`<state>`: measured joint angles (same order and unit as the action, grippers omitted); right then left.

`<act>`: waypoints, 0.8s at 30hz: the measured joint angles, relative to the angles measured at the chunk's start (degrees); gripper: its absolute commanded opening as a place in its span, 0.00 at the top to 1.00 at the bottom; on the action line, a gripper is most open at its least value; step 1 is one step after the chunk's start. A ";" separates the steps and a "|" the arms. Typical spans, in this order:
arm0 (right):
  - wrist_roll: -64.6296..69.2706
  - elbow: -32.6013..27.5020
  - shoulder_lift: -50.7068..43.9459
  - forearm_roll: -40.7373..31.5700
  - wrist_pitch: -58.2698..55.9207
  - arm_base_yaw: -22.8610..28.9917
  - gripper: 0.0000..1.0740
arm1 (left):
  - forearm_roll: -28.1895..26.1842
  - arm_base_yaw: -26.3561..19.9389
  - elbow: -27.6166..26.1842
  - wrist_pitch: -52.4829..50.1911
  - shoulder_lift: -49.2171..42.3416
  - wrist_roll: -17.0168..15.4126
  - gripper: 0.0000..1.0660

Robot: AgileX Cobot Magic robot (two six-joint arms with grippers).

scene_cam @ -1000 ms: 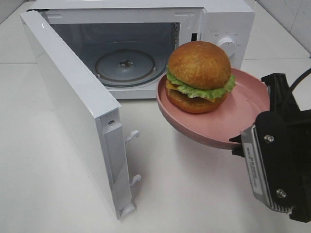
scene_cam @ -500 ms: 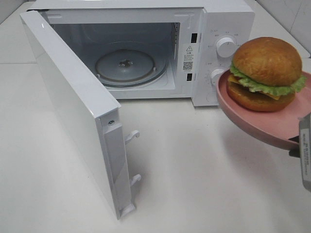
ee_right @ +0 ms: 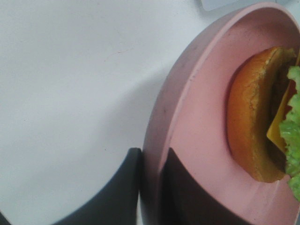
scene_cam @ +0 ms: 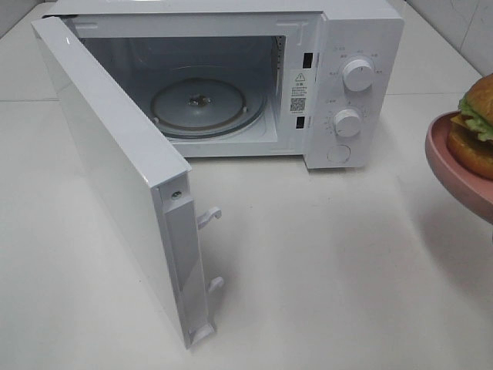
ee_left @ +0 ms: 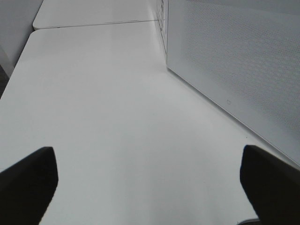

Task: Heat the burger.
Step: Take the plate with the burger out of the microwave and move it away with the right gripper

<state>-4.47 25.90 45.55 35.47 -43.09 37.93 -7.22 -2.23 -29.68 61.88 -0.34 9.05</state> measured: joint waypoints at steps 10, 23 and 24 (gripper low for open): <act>12.38 0.00 0.00 5.50 -2.12 0.00 1.00 | 0.00 0.00 0.00 0.00 0.00 0.00 0.08; 29.16 0.00 8.77 11.23 -9.05 0.00 1.00 | 0.00 0.00 0.00 0.00 0.00 0.00 0.08; 29.16 0.00 8.77 11.23 -9.05 0.00 1.00 | 0.00 0.00 0.00 0.00 0.00 0.00 0.08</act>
<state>24.69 25.90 54.32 46.70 -52.14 37.93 -7.22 -2.23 -29.68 61.88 -0.34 9.05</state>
